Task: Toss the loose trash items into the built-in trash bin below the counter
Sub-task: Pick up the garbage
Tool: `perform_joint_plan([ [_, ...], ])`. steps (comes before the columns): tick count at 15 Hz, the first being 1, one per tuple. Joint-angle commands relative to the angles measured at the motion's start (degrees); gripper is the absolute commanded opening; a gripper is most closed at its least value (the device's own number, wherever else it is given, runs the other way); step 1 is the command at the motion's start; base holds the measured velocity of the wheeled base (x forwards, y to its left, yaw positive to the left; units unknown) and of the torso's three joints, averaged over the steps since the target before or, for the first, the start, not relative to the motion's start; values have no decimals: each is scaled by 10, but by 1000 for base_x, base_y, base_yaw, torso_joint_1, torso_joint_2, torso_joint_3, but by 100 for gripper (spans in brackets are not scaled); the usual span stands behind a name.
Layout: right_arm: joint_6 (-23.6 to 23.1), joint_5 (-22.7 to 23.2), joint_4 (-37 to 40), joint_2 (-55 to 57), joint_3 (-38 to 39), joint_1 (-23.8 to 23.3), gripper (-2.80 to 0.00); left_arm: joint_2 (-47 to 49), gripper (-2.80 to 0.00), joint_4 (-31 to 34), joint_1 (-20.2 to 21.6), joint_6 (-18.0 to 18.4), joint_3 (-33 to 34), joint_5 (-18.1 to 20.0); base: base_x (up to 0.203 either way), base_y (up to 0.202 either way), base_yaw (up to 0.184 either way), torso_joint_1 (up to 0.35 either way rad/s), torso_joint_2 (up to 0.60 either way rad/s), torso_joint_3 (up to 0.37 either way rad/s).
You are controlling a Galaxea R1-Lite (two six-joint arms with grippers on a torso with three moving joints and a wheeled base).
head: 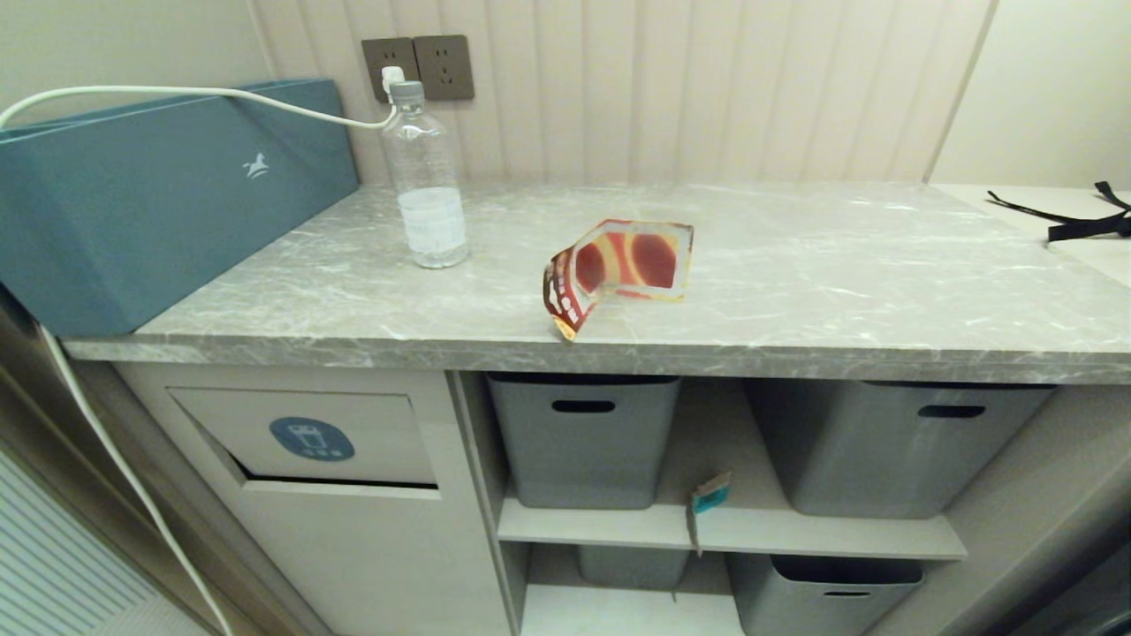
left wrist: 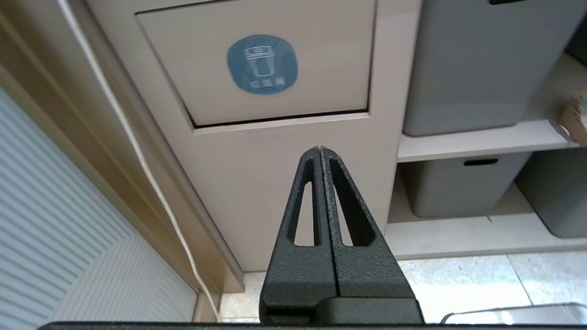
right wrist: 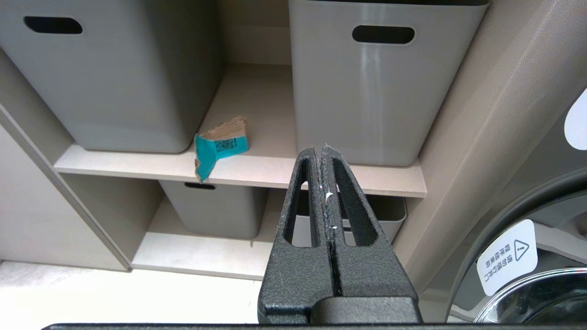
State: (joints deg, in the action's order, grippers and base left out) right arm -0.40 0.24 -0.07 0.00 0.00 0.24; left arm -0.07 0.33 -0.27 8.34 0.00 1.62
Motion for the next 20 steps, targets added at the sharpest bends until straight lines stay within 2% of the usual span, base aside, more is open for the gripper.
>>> perform_joint_plan([
  [1, 0, 0, 0, -1, 0, 0, -280, 0, -280, -1, 0, 6, 0, 8, 0, 0, 0, 0, 0, 0],
  [3, 0, 0, 0, -1, 0, 0, -280, 0, -280, -1, 0, 26, 0, 21, 0, 0, 0, 0, 0, 0],
  [6, 0, 0, 0, -1, 0, 0, -280, 0, -280, -2, 0, 29, 0, 21, 0, 0, 0, 0, 0, 0],
  [8, 0, 0, 0, -1, 0, 0, -280, 4, -280, -3, -1, 54, 0, 21, 0, 0, 0, 0, 0, 0],
  [14, 0, 0, 0, -1, 0, 0, -280, 144, -280, -3, -18, 49, -6, 24, 0, 0, 0, 0, 0, 0],
  [15, 1, 0, 1, -1, 0, 0, -280, 154, -280, -6, -24, 45, -34, 41, 0, 0, 0, 0, 0, 0],
  [17, 1, 0, 0, -1, 0, 0, -280, 215, -280, -17, -32, 35, -114, 129, 0, 0, 0, 0, 0, 0],
  [19, 1, 0, 0, 0, 0, 0, -280, 296, -280, -26, -38, 29, -184, 191, 0, 0, 0, 0, 0, 0],
  [20, 1, 0, 0, -1, 0, 0, -280, 319, -280, -29, -41, 27, -210, 237, 0, 0, 0, 0, 0, 0],
])
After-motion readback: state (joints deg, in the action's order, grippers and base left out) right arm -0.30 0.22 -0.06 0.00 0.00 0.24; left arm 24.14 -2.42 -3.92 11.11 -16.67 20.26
